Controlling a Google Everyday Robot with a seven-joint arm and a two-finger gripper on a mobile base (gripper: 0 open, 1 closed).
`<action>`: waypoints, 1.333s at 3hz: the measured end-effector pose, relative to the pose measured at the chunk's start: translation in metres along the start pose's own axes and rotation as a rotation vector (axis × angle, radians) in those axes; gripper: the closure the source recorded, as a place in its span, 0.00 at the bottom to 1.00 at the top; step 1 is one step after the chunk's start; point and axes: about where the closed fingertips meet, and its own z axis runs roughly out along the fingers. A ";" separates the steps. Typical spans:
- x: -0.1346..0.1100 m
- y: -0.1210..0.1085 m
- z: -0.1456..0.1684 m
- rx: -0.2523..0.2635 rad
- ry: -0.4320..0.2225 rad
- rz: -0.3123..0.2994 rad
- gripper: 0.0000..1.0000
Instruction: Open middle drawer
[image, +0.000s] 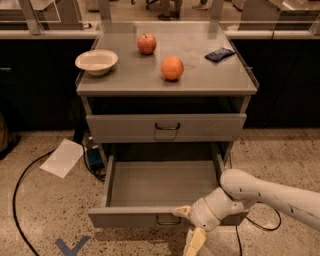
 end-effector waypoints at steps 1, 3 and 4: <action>-0.016 -0.003 -0.013 0.049 -0.003 -0.049 0.00; -0.021 -0.025 -0.021 0.089 0.041 -0.050 0.00; 0.010 -0.040 0.000 0.024 0.048 0.033 0.00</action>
Offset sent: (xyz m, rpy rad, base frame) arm 0.0504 -0.0018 0.0550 -0.0462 -0.2207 -0.0339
